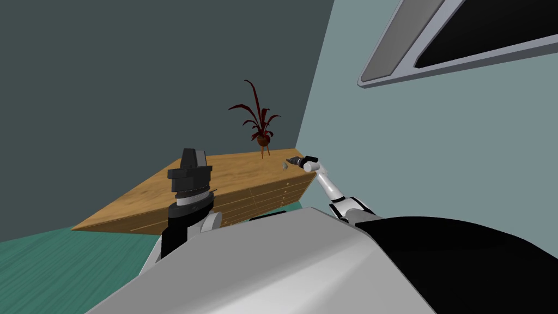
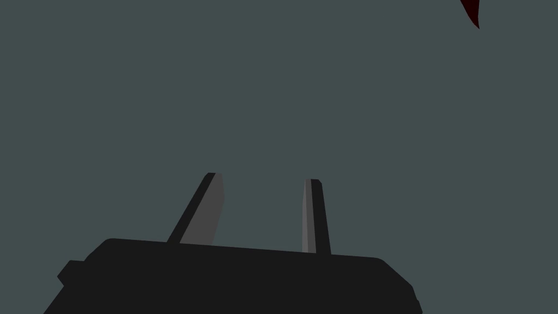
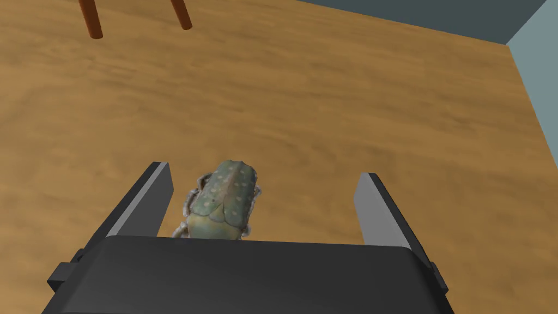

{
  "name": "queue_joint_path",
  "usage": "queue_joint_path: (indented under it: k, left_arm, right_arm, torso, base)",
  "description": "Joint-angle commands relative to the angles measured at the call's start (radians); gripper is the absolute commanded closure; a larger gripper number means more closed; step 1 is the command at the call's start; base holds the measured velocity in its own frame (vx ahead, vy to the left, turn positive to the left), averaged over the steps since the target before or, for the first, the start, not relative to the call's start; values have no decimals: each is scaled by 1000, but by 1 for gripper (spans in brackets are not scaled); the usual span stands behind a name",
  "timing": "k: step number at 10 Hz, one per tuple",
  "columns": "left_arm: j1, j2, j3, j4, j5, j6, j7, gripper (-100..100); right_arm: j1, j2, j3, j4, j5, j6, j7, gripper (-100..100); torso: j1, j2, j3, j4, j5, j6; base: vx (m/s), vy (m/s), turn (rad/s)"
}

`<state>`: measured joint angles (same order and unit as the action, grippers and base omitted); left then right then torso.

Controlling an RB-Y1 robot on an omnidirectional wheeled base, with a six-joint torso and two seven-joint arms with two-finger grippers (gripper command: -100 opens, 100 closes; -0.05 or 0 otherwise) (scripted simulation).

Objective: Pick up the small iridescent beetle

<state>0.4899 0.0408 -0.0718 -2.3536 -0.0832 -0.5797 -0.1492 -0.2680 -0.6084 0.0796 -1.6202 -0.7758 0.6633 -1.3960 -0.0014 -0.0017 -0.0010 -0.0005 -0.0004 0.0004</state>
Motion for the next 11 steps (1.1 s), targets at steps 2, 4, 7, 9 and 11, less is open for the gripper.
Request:
queue_joint_path:
  k: [2,4,7,9,11]
  left_arm:
    - [0,0,0,0,0,0,0,0]
    - [0,0,0,0,0,0,0,0]
    - [0,0,0,0,0,0,0,0]
    - [0,0,0,0,0,0,0,0]
    - [0,0,0,0,0,0,0,0]
  right_arm:
    - [-16,-2,4,18,-14,44,-61,-100]
    - [-43,-8,11,45,-42,101,-127,-100]
    - [-91,-20,25,95,-94,192,-218,-100]
    - [-113,-25,32,118,-119,241,-272,-100]
    - [-132,-29,39,139,-141,293,-332,-100]
  torso:
    - [0,0,0,0,0,0]
    - [0,1,0,0,0,0]
    - [0,0,0,0,0,0]
    - [0,0,0,0,0,0]
    - [1,1,0,0,0,0]
  base:
    - [16,-16,8]
    - [16,-20,28]
    - [23,-19,27]
    - [19,-18,27]
    - [16,-16,21]
